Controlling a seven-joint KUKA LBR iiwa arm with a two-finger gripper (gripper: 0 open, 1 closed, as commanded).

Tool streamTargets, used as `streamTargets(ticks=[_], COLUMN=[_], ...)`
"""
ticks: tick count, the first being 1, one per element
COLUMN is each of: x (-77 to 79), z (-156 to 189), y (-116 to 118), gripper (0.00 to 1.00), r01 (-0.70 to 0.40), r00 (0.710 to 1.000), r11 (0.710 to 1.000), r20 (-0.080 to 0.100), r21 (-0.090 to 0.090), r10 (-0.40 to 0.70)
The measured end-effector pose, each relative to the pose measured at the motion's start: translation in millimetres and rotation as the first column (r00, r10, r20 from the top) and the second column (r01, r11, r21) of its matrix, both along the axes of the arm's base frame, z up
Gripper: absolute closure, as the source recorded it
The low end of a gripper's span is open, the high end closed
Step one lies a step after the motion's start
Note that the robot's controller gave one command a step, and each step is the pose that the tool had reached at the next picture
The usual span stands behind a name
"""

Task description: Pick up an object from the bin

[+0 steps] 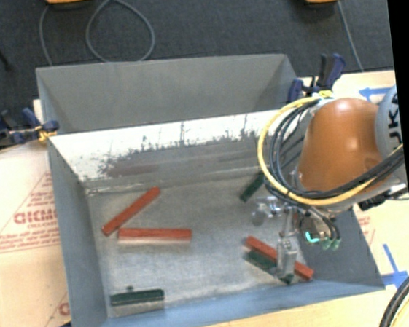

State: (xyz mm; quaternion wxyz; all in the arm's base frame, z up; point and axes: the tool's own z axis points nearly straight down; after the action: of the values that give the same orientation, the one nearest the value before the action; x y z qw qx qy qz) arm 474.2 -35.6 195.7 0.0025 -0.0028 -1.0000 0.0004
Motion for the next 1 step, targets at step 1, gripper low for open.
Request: streamTargets(ticks=[1], x=[15.6], z=[-128.8], y=[-53.2], gripper=[0.00], r01=[0.144], r00=[0.990], r11=[0.990], r20=[0.005], r21=[0.001], r10=[-0.144])
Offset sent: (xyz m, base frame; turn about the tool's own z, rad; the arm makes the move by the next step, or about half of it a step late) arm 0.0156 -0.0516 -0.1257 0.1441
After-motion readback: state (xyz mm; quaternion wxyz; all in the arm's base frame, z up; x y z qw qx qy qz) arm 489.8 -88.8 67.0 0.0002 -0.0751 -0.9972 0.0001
